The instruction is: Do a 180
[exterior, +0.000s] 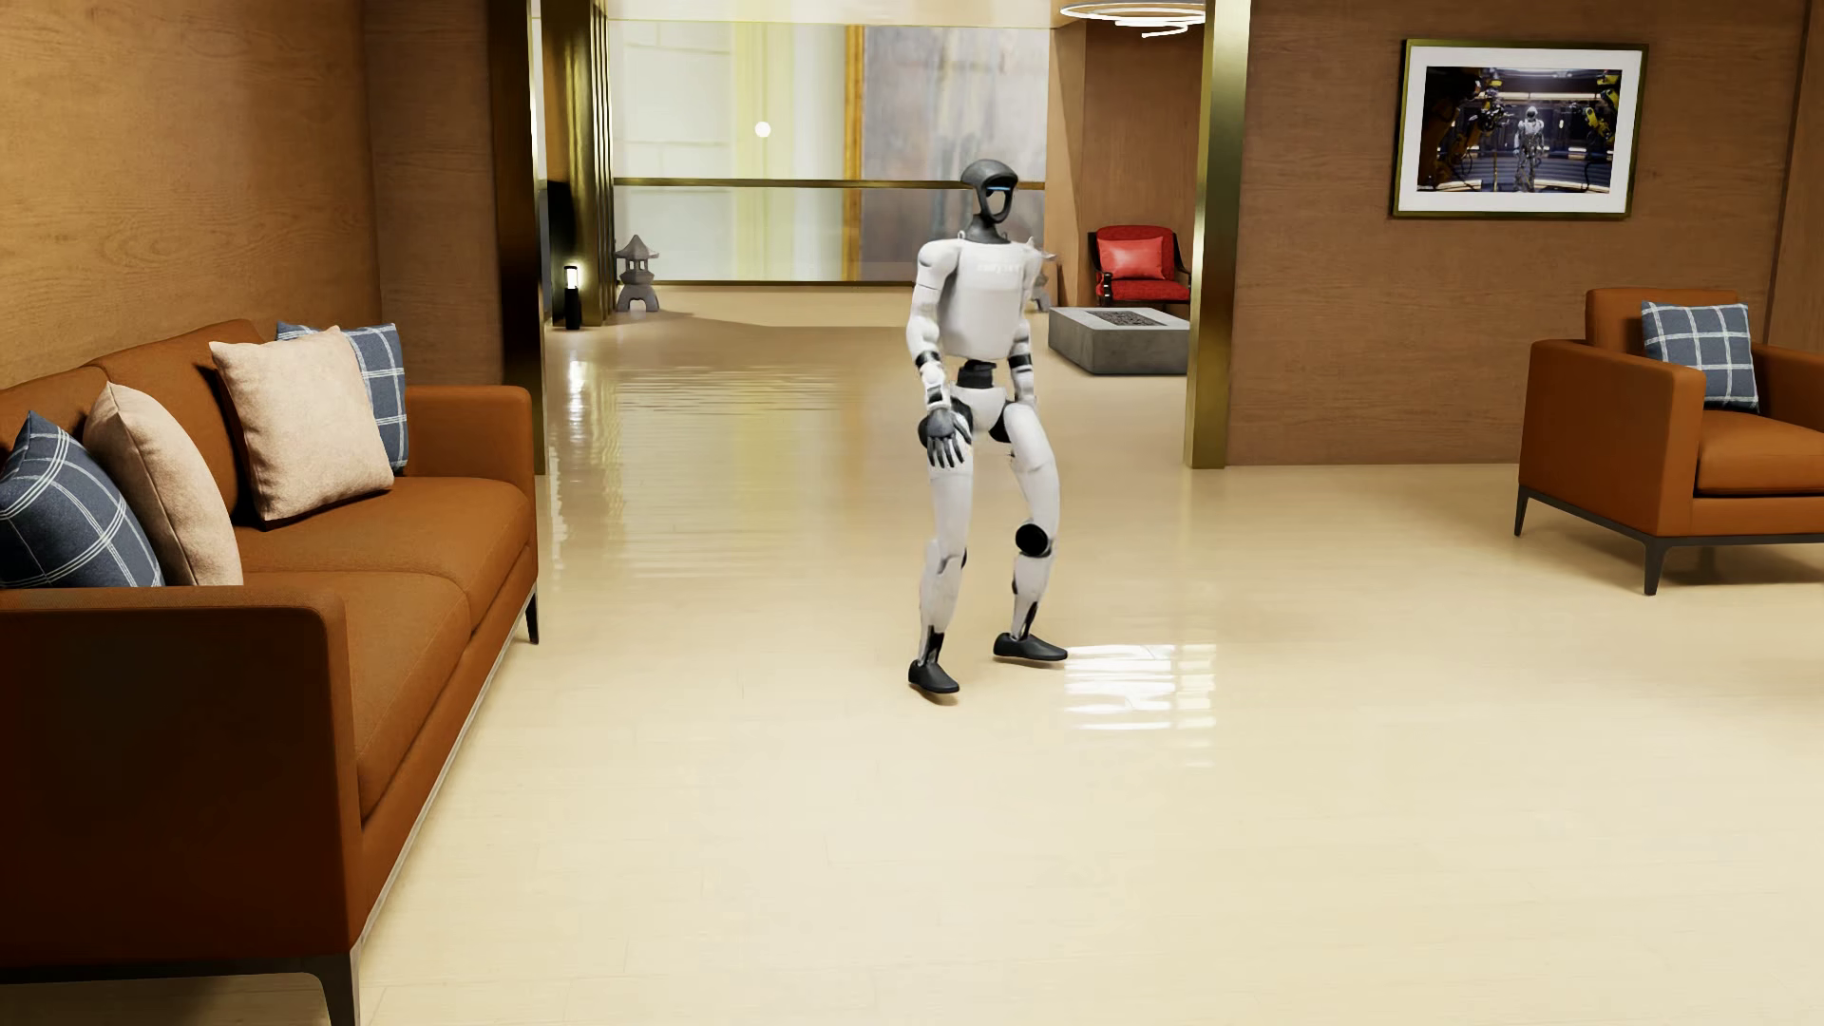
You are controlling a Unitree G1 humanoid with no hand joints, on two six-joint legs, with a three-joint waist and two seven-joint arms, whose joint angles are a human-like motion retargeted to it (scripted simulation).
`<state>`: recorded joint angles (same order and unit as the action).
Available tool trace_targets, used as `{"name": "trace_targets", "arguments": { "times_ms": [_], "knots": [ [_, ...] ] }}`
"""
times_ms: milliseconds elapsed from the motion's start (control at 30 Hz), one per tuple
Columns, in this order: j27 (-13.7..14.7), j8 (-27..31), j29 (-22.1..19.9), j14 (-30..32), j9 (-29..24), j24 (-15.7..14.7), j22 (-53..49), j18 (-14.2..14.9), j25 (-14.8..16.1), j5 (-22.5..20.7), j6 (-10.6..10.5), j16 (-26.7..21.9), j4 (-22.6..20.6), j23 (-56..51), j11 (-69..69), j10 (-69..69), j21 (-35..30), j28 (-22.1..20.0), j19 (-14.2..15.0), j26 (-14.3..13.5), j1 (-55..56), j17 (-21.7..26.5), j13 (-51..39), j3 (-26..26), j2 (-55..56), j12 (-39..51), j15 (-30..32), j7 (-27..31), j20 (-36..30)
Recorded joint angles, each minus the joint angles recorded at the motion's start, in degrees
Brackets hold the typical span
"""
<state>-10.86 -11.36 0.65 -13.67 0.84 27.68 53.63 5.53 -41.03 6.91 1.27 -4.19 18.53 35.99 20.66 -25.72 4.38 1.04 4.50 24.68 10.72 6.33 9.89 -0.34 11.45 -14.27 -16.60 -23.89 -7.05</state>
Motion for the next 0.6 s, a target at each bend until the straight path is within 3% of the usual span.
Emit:
{"name": "trace_targets", "arguments": {
  "times_ms": [67, 167, 233, 367, 500, 600],
  "knots": [
    [-1.3, -0.4, 0.6, 0.3, 0.2, 2.6, -0.8, 0.3, 0.3, 0.4, -0.9, -1.4, -0.5, 3.2, 0.6, 0.8, 2.1, -0.7, 0.0, 0.1, -1.3, -1.2, 2.6, -0.4, -1.0, 2.8, -0.7, 0.2, -1.1],
    [-4.2, -1.7, 0.2, 0.8, 0.4, 8.3, -2.0, 0.4, 1.1, 1.3, -1.7, -5.3, -1.5, 7.2, 1.1, 2.1, 4.6, -1.3, -0.1, -1.7, -2.2, -3.4, 6.0, -1.3, -2.2, 8.8, -1.6, 1.3, -6.9],
    [-4.8, -2.7, 1.1, 1.0, 0.5, 10.2, -3.1, 0.3, 1.0, 1.9, -2.0, -7.1, -2.2, 9.6, 1.5, 2.5, 5.4, -1.4, -0.1, -3.2, -2.1, -3.9, 8.4, -1.8, -2.5, 13.4, -2.0, 2.3, -10.8],
    [-5.4, -4.0, 2.7, 1.4, 0.5, 9.2, -7.0, 0.2, -0.5, 2.6, -2.3, -7.6, -3.0, 11.7, 1.5, 3.0, 6.1, -3.3, -0.2, -5.2, -1.4, -4.5, 10.2, -2.6, -2.4, 19.2, -2.1, 3.6, -14.2],
    [-3.8, -3.9, 2.0, 1.5, 0.2, 6.5, -10.2, 0.1, -1.1, 2.3, -2.5, -5.2, -2.9, 9.4, 1.0, 3.4, 6.7, -4.6, -0.3, -6.5, -0.4, -4.1, 8.7, -2.9, -1.2, 19.3, -1.7, 3.4, -15.2],
    [-2.2, -3.4, 0.6, 1.4, 0.0, 4.8, -9.0, 0.1, -1.0, 1.6, -2.7, -3.3, -2.2, 6.1, 0.4, 3.1, 6.5, -3.7, -0.4, -5.7, 0.7, -3.7, 6.4, -2.9, -0.1, 17.3, -1.1, 3.0, -15.3]
  ]
}}
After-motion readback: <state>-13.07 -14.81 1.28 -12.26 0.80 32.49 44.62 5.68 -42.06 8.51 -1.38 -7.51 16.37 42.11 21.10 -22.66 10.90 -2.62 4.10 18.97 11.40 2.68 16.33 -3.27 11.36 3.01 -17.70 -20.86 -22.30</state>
